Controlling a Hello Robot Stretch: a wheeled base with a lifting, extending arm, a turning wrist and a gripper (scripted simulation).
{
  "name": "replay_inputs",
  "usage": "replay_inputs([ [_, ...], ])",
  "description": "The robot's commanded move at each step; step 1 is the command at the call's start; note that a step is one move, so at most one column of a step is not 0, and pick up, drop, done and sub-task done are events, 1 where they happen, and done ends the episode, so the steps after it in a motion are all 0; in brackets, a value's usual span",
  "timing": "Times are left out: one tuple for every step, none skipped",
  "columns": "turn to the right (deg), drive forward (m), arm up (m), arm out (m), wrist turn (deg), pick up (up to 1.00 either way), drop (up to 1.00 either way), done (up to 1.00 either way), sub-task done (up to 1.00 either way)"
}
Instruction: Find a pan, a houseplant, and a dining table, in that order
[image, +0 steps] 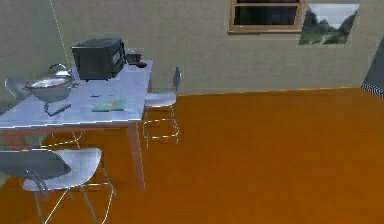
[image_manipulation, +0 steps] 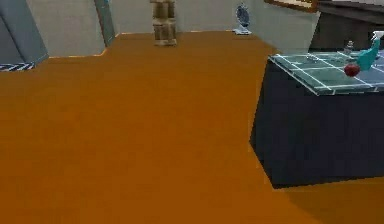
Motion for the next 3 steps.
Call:
replay_inputs([
  [9.0,0.0,0.0,0.0,0.0,0.0,0.0,0.0,0.0],
  [0.0,0.65,0.0,0.0,0.0,0.0,0.0,0.0,0.0],
  [-45.0,0.0,0.0,0.0,0.0,0.0,0.0,0.0,0.0],
])
